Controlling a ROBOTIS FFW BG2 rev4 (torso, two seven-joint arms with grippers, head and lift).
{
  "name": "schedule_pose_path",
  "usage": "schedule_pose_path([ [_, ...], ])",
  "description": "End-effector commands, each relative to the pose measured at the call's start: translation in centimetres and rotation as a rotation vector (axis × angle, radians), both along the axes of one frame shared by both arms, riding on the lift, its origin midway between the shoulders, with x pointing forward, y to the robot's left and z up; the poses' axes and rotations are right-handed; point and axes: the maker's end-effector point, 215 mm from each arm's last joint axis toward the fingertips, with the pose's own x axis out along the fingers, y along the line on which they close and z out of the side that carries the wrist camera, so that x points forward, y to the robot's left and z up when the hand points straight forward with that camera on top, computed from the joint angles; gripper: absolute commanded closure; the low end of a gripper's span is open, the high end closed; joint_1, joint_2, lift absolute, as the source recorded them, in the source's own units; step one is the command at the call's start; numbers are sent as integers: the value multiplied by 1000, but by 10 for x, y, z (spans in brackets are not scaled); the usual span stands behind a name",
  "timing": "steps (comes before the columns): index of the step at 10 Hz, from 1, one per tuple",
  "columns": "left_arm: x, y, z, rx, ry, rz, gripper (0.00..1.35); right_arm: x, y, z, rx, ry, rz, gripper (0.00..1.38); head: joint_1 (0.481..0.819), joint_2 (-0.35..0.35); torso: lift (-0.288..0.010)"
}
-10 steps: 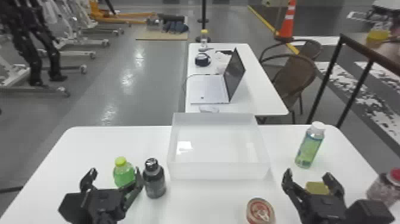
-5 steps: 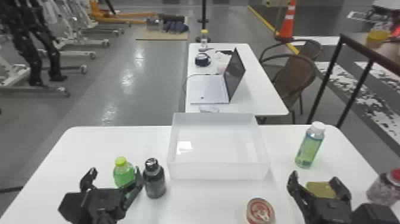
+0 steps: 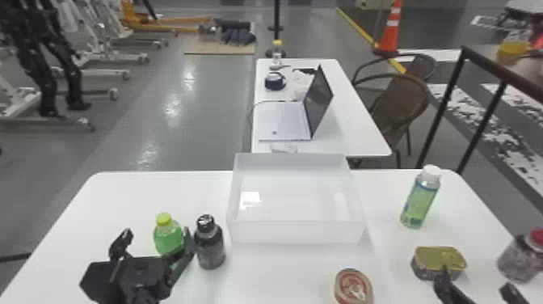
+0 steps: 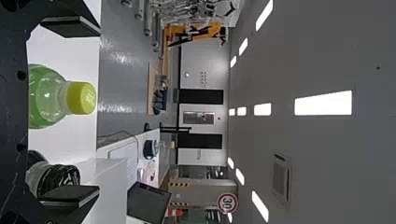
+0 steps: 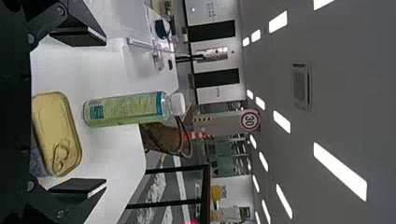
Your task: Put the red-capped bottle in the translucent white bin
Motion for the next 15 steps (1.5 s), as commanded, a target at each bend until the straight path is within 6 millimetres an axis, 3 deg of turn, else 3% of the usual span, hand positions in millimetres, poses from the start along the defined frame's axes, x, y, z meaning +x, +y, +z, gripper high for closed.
schedule_pose_path([
  [1,0,0,-1,-1,3,0,116,-21,-34,-19,12,30,-81,217,549,0,-100],
  [4,0,-2,-2,-9,4,-3,116,-44,-76,-46,1,72,-182,220,549,0,-100],
  [8,0,-4,-6,-26,9,-4,116,-60,-116,-56,0,80,-281,222,549,0,-100],
  [10,0,-4,-7,-31,9,-3,116,-55,-126,-53,-14,74,-304,223,549,0,-100],
  [15,1,-7,-12,-49,17,-11,116,-17,-141,-54,-27,57,-308,225,549,0,-100],
])
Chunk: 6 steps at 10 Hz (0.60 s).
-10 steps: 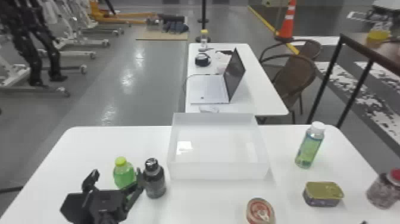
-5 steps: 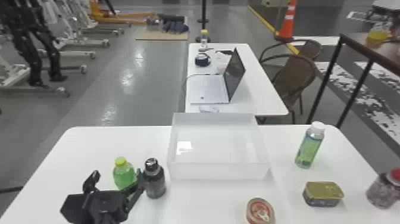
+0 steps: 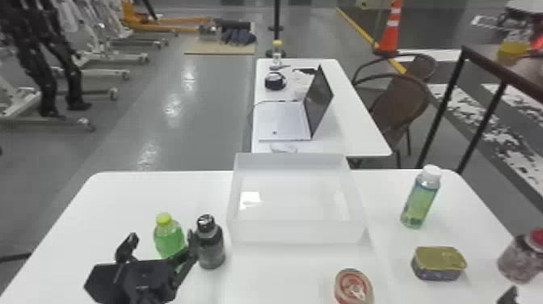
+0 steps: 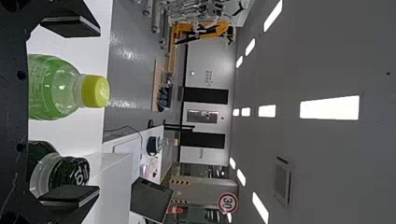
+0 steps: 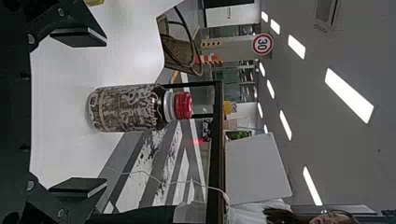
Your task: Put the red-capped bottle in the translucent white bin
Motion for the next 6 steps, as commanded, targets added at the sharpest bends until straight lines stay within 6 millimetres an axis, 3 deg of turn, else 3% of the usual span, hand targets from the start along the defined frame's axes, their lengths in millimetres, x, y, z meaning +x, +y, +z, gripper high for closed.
schedule_pose_path([
  [1,0,0,0,-6,-3,-1,116,10,-6,1,-5,-2,5,231,549,0,-100],
  [6,-2,1,-2,-19,-1,4,116,46,-16,1,-13,-1,29,240,549,0,-100],
])
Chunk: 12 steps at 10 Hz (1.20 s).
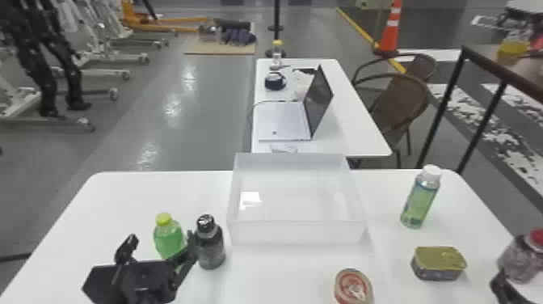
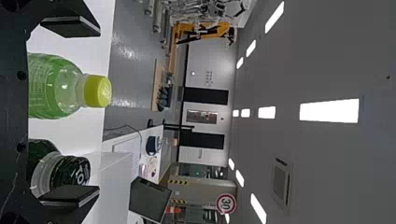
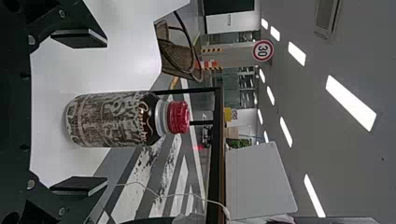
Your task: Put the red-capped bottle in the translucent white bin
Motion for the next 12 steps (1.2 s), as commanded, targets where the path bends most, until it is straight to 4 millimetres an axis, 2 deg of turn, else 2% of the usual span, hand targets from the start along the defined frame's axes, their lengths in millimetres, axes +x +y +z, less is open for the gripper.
schedule_pose_path([
  [1,-1,1,0,-7,-4,2,116,12,-8,3,-12,11,2,240,549,0,-100],
  [6,-1,2,3,-12,-15,2,116,51,-20,1,-28,37,35,240,549,0,-100],
  [9,-2,3,0,-24,-12,2,116,56,-19,-13,-7,59,31,234,549,0,-100],
  [12,-2,2,1,-23,-14,-1,116,49,-20,-14,-2,42,7,225,549,0,-100],
])
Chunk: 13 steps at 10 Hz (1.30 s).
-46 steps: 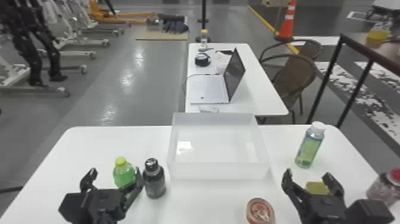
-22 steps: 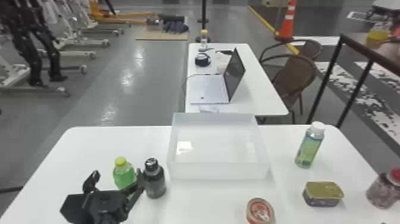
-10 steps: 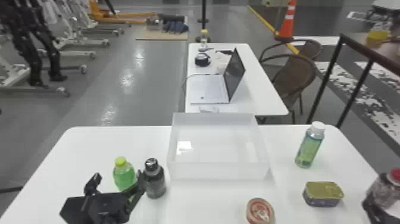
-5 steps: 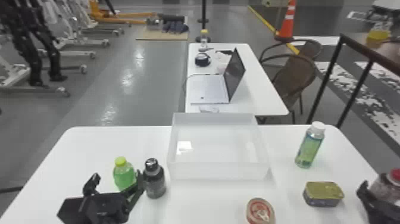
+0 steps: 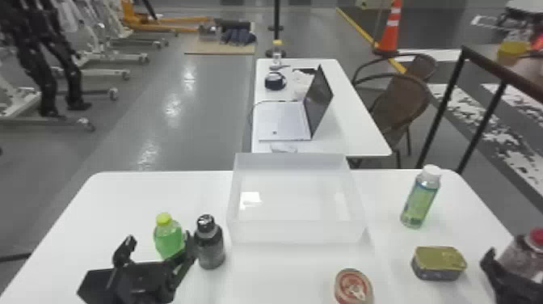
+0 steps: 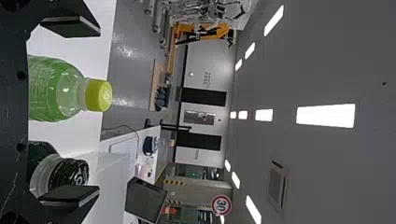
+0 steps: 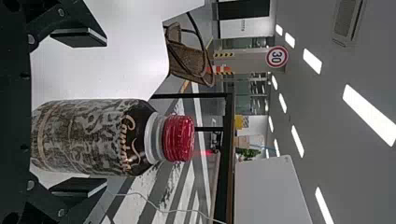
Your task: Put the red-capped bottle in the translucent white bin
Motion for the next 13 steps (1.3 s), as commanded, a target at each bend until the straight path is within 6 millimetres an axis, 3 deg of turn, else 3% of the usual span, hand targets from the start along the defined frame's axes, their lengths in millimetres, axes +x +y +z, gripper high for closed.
schedule_pose_path([
  [1,0,0,-1,-3,1,0,116,-7,-1,3,3,-25,-15,233,549,0,-100],
  [3,0,1,-3,-5,4,1,116,-8,-5,7,-31,1,-41,223,549,0,-100],
  [5,-1,1,-4,-16,6,1,116,-11,-13,1,-16,13,-61,-1,549,0,-100],
  [8,-2,1,-6,-23,7,3,116,-5,-32,-1,23,-3,-48,-1,549,0,-100],
  [13,-3,3,-10,-37,10,3,121,15,-39,11,37,-42,-8,39,549,0,-100],
])
